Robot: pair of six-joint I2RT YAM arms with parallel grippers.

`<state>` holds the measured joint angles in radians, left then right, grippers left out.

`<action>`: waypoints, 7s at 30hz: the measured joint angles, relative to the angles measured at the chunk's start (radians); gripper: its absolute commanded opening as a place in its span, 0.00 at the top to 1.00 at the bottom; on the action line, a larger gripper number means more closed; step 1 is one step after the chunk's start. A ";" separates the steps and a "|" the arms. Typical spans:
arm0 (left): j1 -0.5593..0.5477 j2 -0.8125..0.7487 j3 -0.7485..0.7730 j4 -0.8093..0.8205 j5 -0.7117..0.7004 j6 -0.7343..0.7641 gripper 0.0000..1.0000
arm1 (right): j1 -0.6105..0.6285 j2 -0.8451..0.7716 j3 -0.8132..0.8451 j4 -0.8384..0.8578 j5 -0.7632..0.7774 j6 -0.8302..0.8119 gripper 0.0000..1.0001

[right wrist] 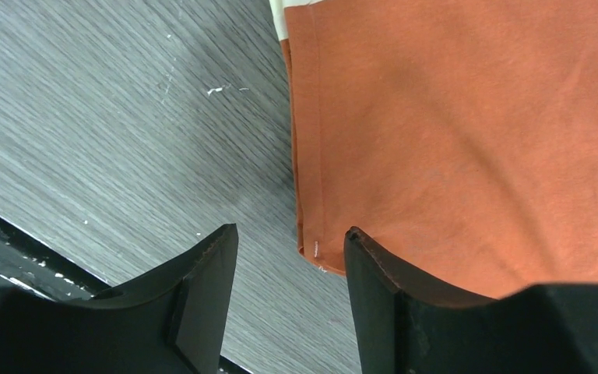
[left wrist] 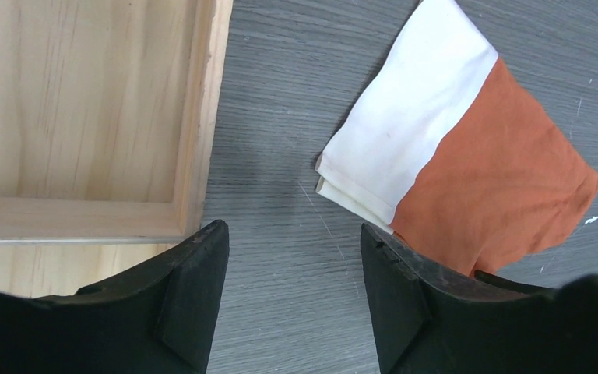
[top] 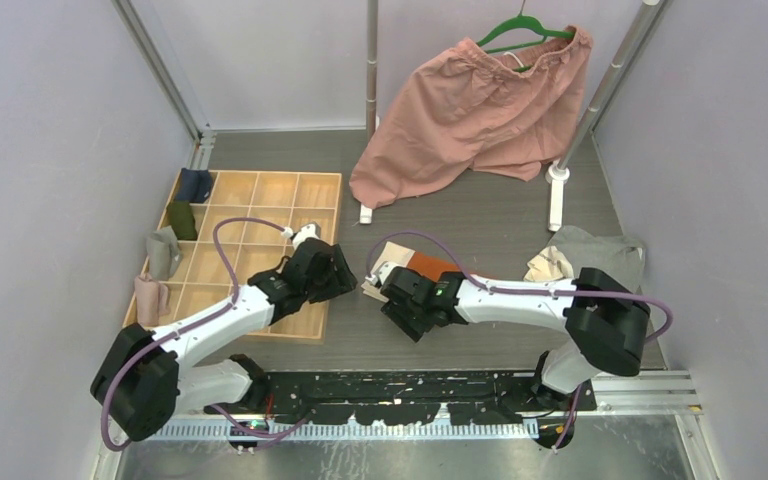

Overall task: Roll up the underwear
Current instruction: Fold the underwear at the center of the board.

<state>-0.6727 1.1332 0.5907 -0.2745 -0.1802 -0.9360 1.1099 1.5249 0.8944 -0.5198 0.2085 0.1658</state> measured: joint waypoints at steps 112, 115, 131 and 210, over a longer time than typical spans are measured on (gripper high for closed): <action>-0.150 0.293 0.281 -0.112 -0.201 -0.093 0.99 | -0.100 -0.066 -0.057 0.145 -0.294 0.418 0.99; -0.150 0.336 0.359 -0.135 -0.190 -0.029 0.99 | -0.130 -0.072 -0.057 0.148 -0.319 0.435 0.99; -0.097 0.618 0.616 -0.203 -0.132 0.135 0.99 | -0.433 -0.096 -0.069 0.143 -0.484 0.398 0.99; -0.039 0.610 0.377 0.267 0.121 0.238 0.90 | -0.529 0.077 0.050 0.079 -0.412 0.228 0.94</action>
<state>-0.7120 1.7428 0.9676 -0.0071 -0.0593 -0.6983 0.5804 1.6024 0.9447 -0.4408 -0.2039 0.3939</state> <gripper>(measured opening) 0.109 0.057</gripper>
